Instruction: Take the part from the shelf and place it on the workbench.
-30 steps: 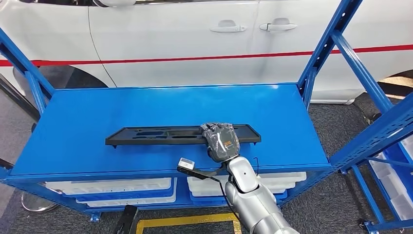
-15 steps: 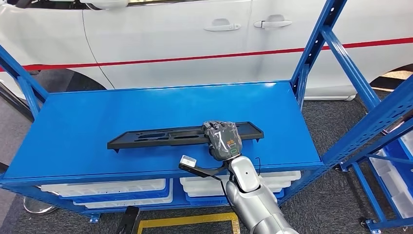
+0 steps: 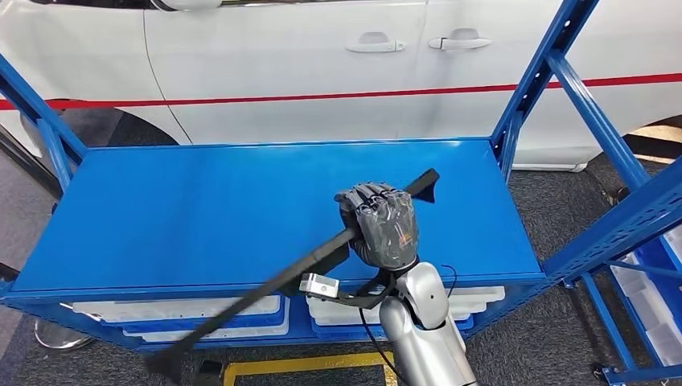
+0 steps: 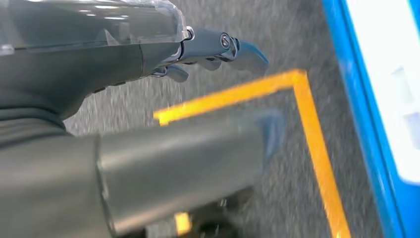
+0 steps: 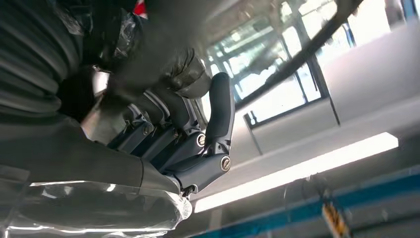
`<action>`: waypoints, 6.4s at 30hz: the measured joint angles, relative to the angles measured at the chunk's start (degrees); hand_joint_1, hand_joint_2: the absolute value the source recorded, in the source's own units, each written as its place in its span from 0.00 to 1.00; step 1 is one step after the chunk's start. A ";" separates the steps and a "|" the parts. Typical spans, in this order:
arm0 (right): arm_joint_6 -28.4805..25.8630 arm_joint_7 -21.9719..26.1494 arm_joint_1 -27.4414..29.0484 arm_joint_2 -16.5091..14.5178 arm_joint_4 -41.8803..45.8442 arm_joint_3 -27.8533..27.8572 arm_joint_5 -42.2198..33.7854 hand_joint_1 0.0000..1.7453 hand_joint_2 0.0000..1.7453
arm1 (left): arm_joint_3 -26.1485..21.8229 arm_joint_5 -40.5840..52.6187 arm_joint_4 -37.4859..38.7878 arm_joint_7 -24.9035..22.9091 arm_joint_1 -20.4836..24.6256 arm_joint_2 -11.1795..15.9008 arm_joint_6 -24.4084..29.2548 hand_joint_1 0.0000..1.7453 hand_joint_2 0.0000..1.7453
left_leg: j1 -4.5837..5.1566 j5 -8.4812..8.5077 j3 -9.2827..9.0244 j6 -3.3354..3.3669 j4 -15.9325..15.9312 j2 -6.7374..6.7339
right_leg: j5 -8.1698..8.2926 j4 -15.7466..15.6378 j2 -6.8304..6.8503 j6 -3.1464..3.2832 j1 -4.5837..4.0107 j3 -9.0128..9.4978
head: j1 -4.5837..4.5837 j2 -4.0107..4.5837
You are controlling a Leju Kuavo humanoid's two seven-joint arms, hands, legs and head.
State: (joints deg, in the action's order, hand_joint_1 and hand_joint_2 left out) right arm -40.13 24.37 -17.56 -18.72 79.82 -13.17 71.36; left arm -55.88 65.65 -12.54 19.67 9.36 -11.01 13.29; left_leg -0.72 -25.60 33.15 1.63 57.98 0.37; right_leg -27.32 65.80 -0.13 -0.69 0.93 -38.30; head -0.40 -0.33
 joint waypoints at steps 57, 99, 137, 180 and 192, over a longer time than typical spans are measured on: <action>1.64 -14.72 -5.93 9.51 -0.49 -29.58 -20.08 1.00 1.00 | 5.41 3.41 0.48 -2.45 -0.43 -4.45 -7.02 0.00 1.00 | 0.37 0.85 -0.16 0.91 -0.76 -0.54 | -6.03 7.92 0.14 -0.41 -0.22 -3.76 | -0.03 0.00; 0.12 -8.65 -7.93 4.64 -3.15 -15.09 -15.90 1.00 1.00 | 7.05 5.04 0.48 -5.82 4.40 -1.92 -7.28 0.00 1.00 | 0.23 1.97 4.61 -2.00 1.53 -0.79 | 0.42 -7.37 0.34 2.35 -0.53 6.15 | 0.07 0.00; 0.09 -8.63 -7.17 4.23 -2.12 -15.02 -13.37 1.00 1.00 | 7.05 4.62 0.48 -5.68 4.94 -2.60 -7.35 0.00 1.00 | -0.88 -2.98 3.30 -3.95 12.71 -0.54 | 5.72 -7.98 0.87 2.43 -0.14 0.59 | 0.02 0.00; 0.08 -8.81 -7.45 4.40 -1.59 -14.74 -12.63 1.00 1.00 | 7.21 5.37 0.48 -5.90 6.15 -2.76 -7.45 0.00 1.00 | 0.08 1.38 0.55 -0.16 -0.74 -1.01 | -3.55 8.60 0.38 -0.06 -0.25 -5.88 | -0.02 0.00; 0.09 -8.33 -7.50 4.23 -1.26 -14.74 -12.15 1.00 1.00 | 7.21 5.37 0.48 -5.87 5.88 -2.73 -7.39 0.00 1.00 | -0.46 1.05 7.96 -3.52 4.15 -0.76 | 0.29 -7.37 0.52 2.92 -0.59 5.83 | 0.06 0.00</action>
State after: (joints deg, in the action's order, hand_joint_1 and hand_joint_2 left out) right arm -40.04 16.04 -25.06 -14.49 78.56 -27.91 59.22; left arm -48.68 71.01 -12.07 13.79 15.24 -13.73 5.91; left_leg -1.18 -24.56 41.11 -1.89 62.12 -0.39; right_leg -27.03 58.44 0.40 2.23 0.34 -32.47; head -0.34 -0.33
